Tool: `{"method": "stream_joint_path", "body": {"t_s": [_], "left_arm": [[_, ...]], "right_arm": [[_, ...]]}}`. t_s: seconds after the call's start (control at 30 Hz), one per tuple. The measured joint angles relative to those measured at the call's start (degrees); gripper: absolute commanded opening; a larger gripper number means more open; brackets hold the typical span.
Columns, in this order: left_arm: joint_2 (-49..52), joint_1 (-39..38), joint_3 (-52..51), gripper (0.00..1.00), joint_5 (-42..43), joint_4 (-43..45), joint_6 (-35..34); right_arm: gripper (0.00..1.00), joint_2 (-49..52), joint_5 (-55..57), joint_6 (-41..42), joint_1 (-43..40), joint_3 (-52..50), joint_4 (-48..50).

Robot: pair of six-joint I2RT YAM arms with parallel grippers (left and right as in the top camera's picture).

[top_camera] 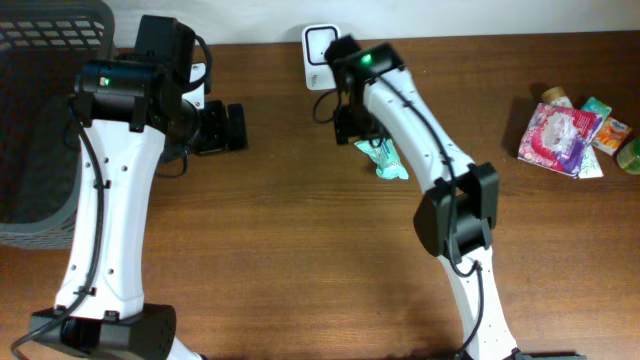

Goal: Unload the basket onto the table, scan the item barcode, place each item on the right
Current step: 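Hold the mint-green wet-wipe packet in front of the white scanner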

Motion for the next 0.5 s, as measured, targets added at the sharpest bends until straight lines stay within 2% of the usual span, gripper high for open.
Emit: {"method": "stream_joint_path", "body": {"t_s": [0.07, 0.13, 0.23, 0.27, 0.3, 0.33, 0.37, 0.4, 0.43, 0.5], "left_arm": [[0.00, 0.00, 0.00, 0.99, 0.00, 0.02, 0.00], [0.00, 0.00, 0.00, 0.99, 0.00, 0.02, 0.00], [0.00, 0.00, 0.02, 0.99, 0.00, 0.07, 0.00], [0.00, 0.00, 0.02, 0.99, 0.00, 0.09, 0.00], [0.00, 0.00, 0.02, 0.99, 0.00, -0.02, 0.00], [0.00, 0.00, 0.00, 0.99, 0.00, 0.07, 0.00], [0.00, 0.00, 0.02, 0.99, 0.00, 0.07, 0.00], [0.00, 0.00, 0.00, 0.99, 0.00, 0.07, 0.00], [0.00, 0.00, 0.02, 0.99, 0.00, 0.04, 0.00], [0.00, 0.00, 0.00, 0.99, 0.00, 0.04, 0.00]], "right_arm": [[0.61, -0.35, -1.90, -5.86, -2.71, 2.62, -3.63], [0.59, -0.35, -4.37, -11.34, -5.70, 0.02, -3.32], [0.57, -0.24, -5.99, -14.29, -8.13, -8.46, 2.47], [0.53, -0.20, -6.23, -14.78, -8.11, -10.56, 4.63], [0.38, -0.20, -6.56, -14.99, -7.89, -13.03, 6.78], [0.27, -0.09, -6.91, -15.28, -7.58, -15.76, 8.28], [0.22, -0.07, -7.08, -15.39, -7.48, -17.09, 9.33], [0.08, -0.07, -7.50, -15.61, -7.41, -17.92, 10.14], [0.05, -0.07, -7.89, -15.87, -7.41, -17.99, 10.60], [0.04, -0.09, -8.39, -15.10, -7.43, -17.62, 10.62]]}}
